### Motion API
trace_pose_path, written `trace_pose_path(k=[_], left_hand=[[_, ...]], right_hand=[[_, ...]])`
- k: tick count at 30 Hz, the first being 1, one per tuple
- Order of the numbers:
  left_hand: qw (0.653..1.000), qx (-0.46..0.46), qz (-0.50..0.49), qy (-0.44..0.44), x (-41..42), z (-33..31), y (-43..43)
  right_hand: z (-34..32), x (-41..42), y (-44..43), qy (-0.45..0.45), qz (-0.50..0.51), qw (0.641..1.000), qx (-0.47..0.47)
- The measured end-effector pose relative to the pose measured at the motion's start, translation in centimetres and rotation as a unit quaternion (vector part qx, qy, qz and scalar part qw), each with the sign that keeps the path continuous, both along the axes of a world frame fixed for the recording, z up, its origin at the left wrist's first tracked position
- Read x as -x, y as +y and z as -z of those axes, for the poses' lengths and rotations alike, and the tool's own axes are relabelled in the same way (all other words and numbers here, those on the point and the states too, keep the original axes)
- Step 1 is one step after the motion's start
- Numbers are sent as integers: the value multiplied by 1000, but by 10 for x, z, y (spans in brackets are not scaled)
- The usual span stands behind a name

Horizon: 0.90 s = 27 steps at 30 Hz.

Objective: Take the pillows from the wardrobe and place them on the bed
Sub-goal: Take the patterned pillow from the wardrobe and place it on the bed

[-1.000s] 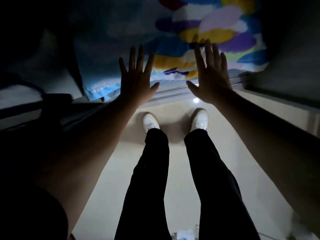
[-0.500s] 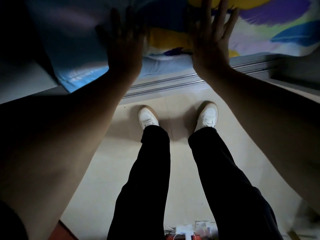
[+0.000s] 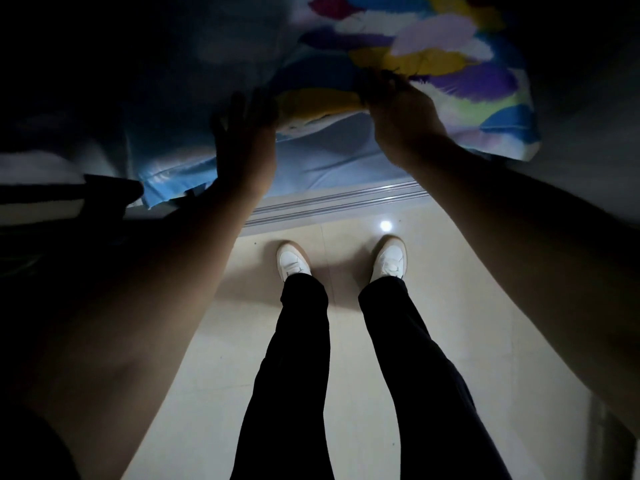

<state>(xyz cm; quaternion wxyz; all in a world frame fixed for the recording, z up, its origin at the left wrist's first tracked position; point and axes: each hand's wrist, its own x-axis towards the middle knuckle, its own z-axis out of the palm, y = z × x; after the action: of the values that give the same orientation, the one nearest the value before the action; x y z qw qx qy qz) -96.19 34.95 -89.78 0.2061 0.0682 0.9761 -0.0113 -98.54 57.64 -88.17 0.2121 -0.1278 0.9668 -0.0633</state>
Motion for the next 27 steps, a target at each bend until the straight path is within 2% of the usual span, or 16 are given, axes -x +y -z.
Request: trace_pose_path(k=[6,9,11,14,16,19,23,27], left_hand=[[997,-29,12,69,-5,-77,22],[991,-44,41,120,-2,-94,35],[992,-44,50,105,-3,-100,48],[996,-41,35,69,-8,-116,64],[997,-37,9,65,-11,-133,72],[998,-35,-12,59,-20,-166,73],[997,-47,-3,68,-42,-211,66],[999,-38,4,23,-69,-219,53]], right_hand=[[-89,-10,16,104,16,991,87],[-110,-48,38,89,37,991,95],[-113,-75,53,88,55,987,119],[-108,-105,61,31,99,986,128],[-112,-113,56,-8,143,980,138],[-130,-113,43,-16,181,973,143],[-168,-102,43,-39,175,979,94],[-182,-117,32,-49,120,990,62]])
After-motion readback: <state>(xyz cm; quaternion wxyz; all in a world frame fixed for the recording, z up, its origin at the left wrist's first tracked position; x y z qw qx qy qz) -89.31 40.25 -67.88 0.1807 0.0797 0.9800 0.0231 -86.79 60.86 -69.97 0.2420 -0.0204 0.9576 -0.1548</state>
